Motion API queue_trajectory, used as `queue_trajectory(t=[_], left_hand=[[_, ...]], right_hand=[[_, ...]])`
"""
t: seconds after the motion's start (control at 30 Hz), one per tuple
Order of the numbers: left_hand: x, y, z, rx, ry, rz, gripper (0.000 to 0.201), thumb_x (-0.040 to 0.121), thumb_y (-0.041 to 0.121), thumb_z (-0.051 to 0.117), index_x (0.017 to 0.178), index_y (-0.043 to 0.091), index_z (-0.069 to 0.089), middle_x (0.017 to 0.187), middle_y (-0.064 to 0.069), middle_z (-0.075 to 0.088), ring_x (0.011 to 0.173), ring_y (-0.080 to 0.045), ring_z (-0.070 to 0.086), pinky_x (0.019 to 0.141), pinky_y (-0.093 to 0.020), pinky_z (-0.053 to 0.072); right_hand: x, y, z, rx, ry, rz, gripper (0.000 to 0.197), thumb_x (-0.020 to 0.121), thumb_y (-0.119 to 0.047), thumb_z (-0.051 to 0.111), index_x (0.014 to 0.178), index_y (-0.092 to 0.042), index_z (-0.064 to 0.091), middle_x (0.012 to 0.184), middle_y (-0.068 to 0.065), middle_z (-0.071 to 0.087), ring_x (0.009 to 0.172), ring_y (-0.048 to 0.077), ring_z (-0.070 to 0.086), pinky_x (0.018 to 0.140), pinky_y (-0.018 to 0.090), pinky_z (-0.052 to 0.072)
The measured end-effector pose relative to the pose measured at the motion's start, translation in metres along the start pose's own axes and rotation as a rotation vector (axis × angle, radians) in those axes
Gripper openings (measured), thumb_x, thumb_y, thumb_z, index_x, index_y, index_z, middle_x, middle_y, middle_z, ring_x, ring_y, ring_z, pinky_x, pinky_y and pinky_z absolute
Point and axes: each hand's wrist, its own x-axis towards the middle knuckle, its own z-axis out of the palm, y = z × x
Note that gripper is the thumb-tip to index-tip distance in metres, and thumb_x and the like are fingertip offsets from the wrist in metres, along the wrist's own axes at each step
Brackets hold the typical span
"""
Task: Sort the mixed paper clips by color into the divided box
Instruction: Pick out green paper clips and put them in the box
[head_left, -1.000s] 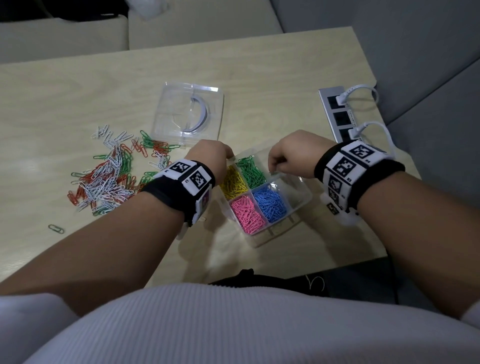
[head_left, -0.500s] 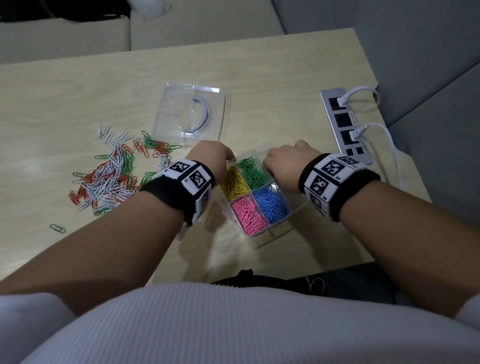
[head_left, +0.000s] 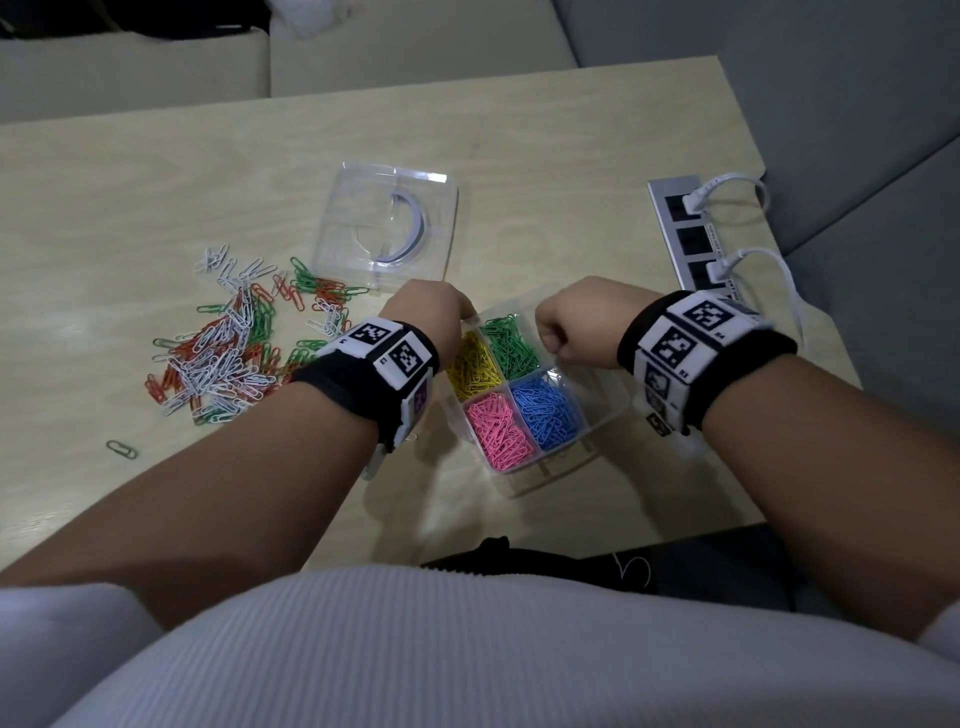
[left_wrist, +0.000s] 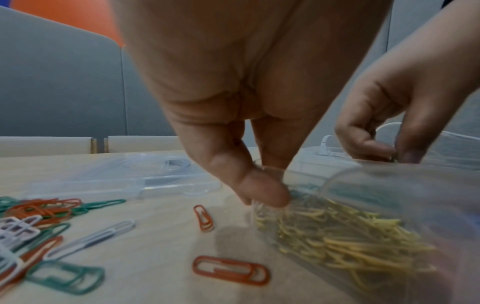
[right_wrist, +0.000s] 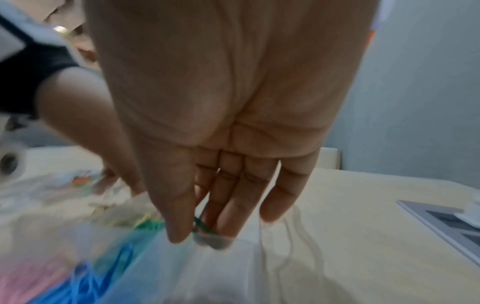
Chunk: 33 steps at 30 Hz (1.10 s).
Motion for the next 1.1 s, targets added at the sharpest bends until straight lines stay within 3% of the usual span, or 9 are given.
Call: queue_trajectory(t=[0.17, 0.3, 0.43, 0.53, 0.67, 0.83, 0.9, 0.97, 1.1], left_hand=[[0.001, -0.002, 0.001, 0.002, 0.013, 0.012, 0.045, 0.091, 0.002, 0.052, 0.127, 0.028, 0.061, 0.13, -0.008, 0.059, 0.099, -0.026, 0.066, 0.082, -0.033, 0.055], [-0.004, -0.008, 0.001, -0.036, 0.011, 0.045, 0.036, 0.092, 0.013, 0.055, 0.124, 0.028, 0.063, 0.123, -0.004, 0.063, 0.098, -0.023, 0.065, 0.084, -0.031, 0.053], [-0.023, -0.032, 0.001, -0.177, 0.068, 0.03, 0.027, 0.091, 0.027, 0.057, 0.117, 0.027, 0.065, 0.111, 0.002, 0.068, 0.08, -0.014, 0.059, 0.084, -0.027, 0.049], [-0.044, -0.061, -0.001, -0.343, 0.085, -0.06, 0.022, 0.09, 0.023, 0.056, 0.109, 0.026, 0.067, 0.101, 0.002, 0.068, 0.068, -0.014, 0.057, 0.079, -0.03, 0.054], [-0.07, -0.109, -0.002, -0.559, 0.114, -0.19, 0.014, 0.089, 0.018, 0.056, 0.094, 0.026, 0.067, 0.08, 0.003, 0.066, 0.072, -0.024, 0.068, 0.068, -0.038, 0.059], [-0.091, -0.166, 0.0, -0.638, 0.115, -0.276, 0.016, 0.09, 0.019, 0.057, 0.084, 0.032, 0.065, 0.086, 0.001, 0.069, 0.076, -0.021, 0.068, 0.07, -0.038, 0.059], [-0.095, -0.183, 0.002, -0.676, 0.103, -0.302, 0.017, 0.091, 0.02, 0.057, 0.083, 0.033, 0.064, 0.086, 0.002, 0.069, 0.077, -0.019, 0.068, 0.068, -0.035, 0.058], [-0.098, -0.196, 0.003, -0.722, 0.086, -0.315, 0.016, 0.091, 0.018, 0.056, 0.084, 0.03, 0.063, 0.087, 0.001, 0.068, 0.077, -0.016, 0.067, 0.055, -0.028, 0.053], [-0.098, -0.214, 0.004, -0.79, 0.033, -0.317, 0.013, 0.092, 0.015, 0.054, 0.093, 0.022, 0.065, 0.081, 0.0, 0.068, 0.071, -0.012, 0.065, 0.047, -0.02, 0.045]], right_hand=[[-0.003, -0.014, -0.004, 0.177, 0.233, -0.07, 0.007, 0.091, -0.019, 0.058, 0.096, -0.021, 0.063, 0.091, -0.008, 0.063, 0.086, 0.012, 0.058, 0.075, 0.024, 0.043], [0.006, -0.031, 0.005, 0.141, 0.283, 0.0, 0.023, 0.096, -0.021, 0.049, 0.115, -0.019, 0.061, 0.11, 0.003, 0.063, 0.1, 0.022, 0.057, 0.088, 0.036, 0.048], [0.005, -0.048, 0.004, 0.191, 0.347, 0.015, 0.022, 0.095, -0.02, 0.047, 0.111, -0.02, 0.062, 0.11, 0.004, 0.058, 0.098, 0.023, 0.056, 0.084, 0.037, 0.048], [0.006, -0.083, 0.004, 0.241, 0.34, -0.049, 0.02, 0.094, -0.023, 0.047, 0.108, -0.021, 0.062, 0.108, 0.002, 0.056, 0.097, 0.022, 0.056, 0.082, 0.035, 0.048], [0.021, -0.136, 0.007, 0.248, 0.27, -0.145, 0.021, 0.094, -0.022, 0.047, 0.109, -0.02, 0.062, 0.11, 0.003, 0.056, 0.1, 0.022, 0.055, 0.086, 0.034, 0.046], [0.051, -0.175, 0.012, 0.123, 0.214, -0.149, 0.023, 0.091, -0.008, 0.047, 0.107, -0.014, 0.062, 0.104, 0.006, 0.06, 0.091, 0.024, 0.057, 0.08, 0.034, 0.049], [0.064, -0.185, 0.012, 0.085, 0.202, -0.132, 0.026, 0.089, -0.003, 0.046, 0.106, -0.012, 0.063, 0.103, 0.007, 0.06, 0.086, 0.023, 0.055, 0.075, 0.03, 0.046], [0.076, -0.194, 0.012, 0.065, 0.197, -0.124, 0.03, 0.088, 0.0, 0.044, 0.11, -0.01, 0.063, 0.106, 0.009, 0.06, 0.089, 0.024, 0.057, 0.074, 0.028, 0.044], [0.096, -0.206, 0.021, 0.018, 0.204, -0.119, 0.026, 0.091, -0.006, 0.047, 0.114, -0.01, 0.06, 0.111, 0.01, 0.055, 0.098, 0.028, 0.057, 0.079, 0.033, 0.047]])
